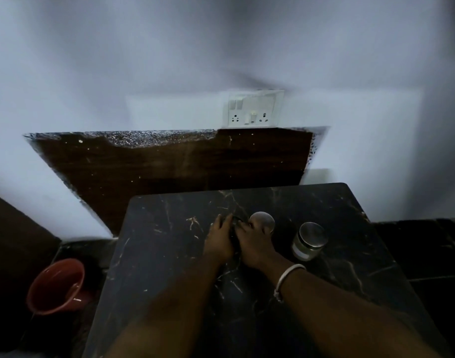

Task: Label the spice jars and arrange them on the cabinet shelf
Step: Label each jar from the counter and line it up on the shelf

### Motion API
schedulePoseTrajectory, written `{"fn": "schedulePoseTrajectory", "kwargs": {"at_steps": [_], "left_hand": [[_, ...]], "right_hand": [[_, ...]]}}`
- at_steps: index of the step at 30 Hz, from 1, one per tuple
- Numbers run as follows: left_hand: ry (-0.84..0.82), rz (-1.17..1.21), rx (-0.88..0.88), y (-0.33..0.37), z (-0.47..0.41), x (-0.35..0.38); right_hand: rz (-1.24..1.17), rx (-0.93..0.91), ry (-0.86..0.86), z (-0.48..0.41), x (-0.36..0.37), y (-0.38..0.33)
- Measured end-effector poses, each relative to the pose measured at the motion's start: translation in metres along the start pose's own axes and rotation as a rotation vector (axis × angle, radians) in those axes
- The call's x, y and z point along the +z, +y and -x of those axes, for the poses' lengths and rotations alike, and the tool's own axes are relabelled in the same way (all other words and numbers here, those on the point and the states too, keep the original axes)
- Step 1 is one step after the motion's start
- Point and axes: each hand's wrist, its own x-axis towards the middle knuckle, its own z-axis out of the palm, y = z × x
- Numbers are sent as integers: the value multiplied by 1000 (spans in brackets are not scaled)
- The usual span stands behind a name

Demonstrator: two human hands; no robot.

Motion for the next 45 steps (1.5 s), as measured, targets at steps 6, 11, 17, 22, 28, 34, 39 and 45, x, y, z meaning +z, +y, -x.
{"fn": "schedulePoseTrajectory", "kwargs": {"at_steps": [6, 11, 17, 22, 28, 34, 39, 45], "left_hand": [[150, 270, 131, -1, 16, -11], [138, 537, 198, 44, 34, -95], [120, 904, 250, 130, 74, -182], [64, 1191, 302, 172, 108, -217], [74, 1272, 349, 209, 135, -243], [107, 1228, 419, 251, 155, -267], [164, 1136, 633, 318, 162, -313], [362, 933, 770, 417, 131, -377]], "right_hand": [[-179, -35, 59, 10, -13, 2], [-742, -40, 296, 38, -79, -6], [-1479, -228, 332, 79, -188, -32], [-1474, -363, 441, 110, -242, -54], [-1428, -430, 490, 142, -284, -67], [-1364, -483, 604, 167, -323, -70], [-1197, -567, 798, 191, -395, -64], [-1093, -498, 1031, 162, -514, -37]]}}
